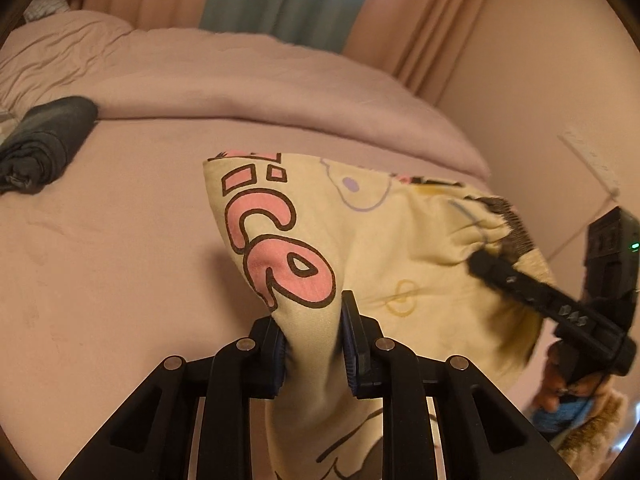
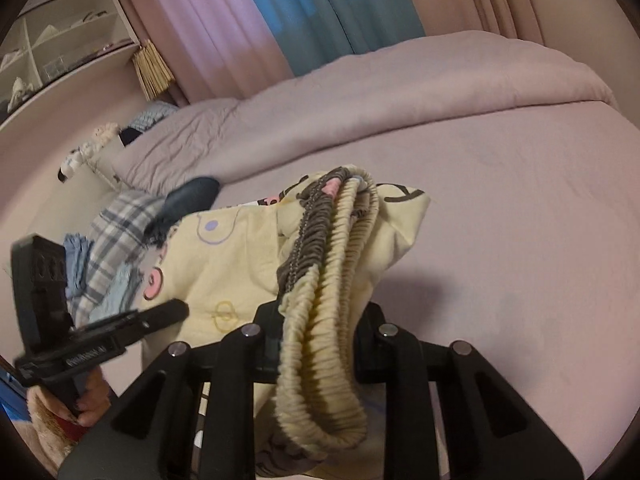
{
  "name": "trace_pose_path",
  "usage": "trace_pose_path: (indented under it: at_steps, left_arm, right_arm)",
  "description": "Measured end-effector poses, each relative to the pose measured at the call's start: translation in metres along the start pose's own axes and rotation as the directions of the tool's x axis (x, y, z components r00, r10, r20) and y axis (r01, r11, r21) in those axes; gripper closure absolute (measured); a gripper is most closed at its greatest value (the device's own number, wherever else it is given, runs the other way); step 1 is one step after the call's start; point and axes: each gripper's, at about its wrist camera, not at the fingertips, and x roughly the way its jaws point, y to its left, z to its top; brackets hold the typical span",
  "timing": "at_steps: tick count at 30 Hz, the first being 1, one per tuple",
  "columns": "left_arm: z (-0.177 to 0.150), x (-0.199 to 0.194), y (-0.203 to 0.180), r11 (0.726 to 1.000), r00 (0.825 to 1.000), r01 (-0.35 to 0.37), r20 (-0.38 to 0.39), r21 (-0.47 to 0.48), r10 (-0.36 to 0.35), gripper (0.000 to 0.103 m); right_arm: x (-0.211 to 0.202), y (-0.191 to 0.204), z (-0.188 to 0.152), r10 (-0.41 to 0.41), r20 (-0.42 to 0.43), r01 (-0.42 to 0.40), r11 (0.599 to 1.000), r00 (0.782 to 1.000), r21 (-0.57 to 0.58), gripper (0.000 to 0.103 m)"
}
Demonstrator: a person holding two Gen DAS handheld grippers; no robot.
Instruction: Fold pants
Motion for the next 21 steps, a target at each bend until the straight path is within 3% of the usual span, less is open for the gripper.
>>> trace_pose_path:
  at_steps: [3,6,8,9,11,14,15,19,21]
  left_arm:
    - [0.001,0.044,0.020,0.998,0.994,-0.047,-0.099,-0.032,0.044,0.081]
    - [-0.008,0.084,0.037,0.994,0.975,-0.095,-0.204,-0.050,0.083,0.079]
    - [-0.018,0.102,0.043,0.989,0.960,-0.145,-0.246,-0.040,0.131,0.069]
    - [-0.019,0.104,0.042,0.989,0.963,-0.145,-0.236,-0.031,0.134,0.069]
    - [-0.020,0.102,0.038,0.989,0.966,-0.148,-0.213,0.000,0.145,0.066]
    - [-0.023,0.101,0.034,0.982,0.959,-0.190,-0.210,0.020,0.189,0.050]
    - [-0.021,0.099,0.036,0.981,0.958,-0.196,-0.212,0.012,0.194,0.049]
    - [-0.032,0.085,0.054,0.981,0.961,-0.184,-0.221,-0.059,0.167,0.045]
    - [-0.033,0.080,0.056,0.980,0.960,-0.188,-0.223,-0.069,0.168,0.043]
  right_arm:
    - [0.037,-0.014,0.001,0.011,-0.060,-0.009,0.999,0.998,0.033,0.079]
    - [0.081,-0.029,-0.014,-0.040,-0.172,0.049,0.998,0.984,0.046,0.077]
    - [0.110,-0.044,-0.031,-0.088,-0.268,0.111,0.991,0.959,0.073,0.066]
    - [0.115,-0.050,-0.035,-0.105,-0.281,0.131,0.988,0.954,0.076,0.063]
    - [0.110,-0.055,-0.041,-0.067,-0.217,0.084,0.994,0.974,0.070,0.060]
    - [0.104,-0.057,-0.041,-0.070,-0.214,0.084,0.995,0.974,0.057,0.055]
    - [0.102,-0.057,-0.040,-0.093,-0.212,0.105,0.993,0.973,0.045,0.053]
    - [0.086,-0.058,-0.040,-0.276,-0.178,0.270,0.961,0.945,-0.053,0.014]
    - [0.080,-0.061,-0.043,-0.300,-0.175,0.292,0.954,0.938,-0.068,0.009]
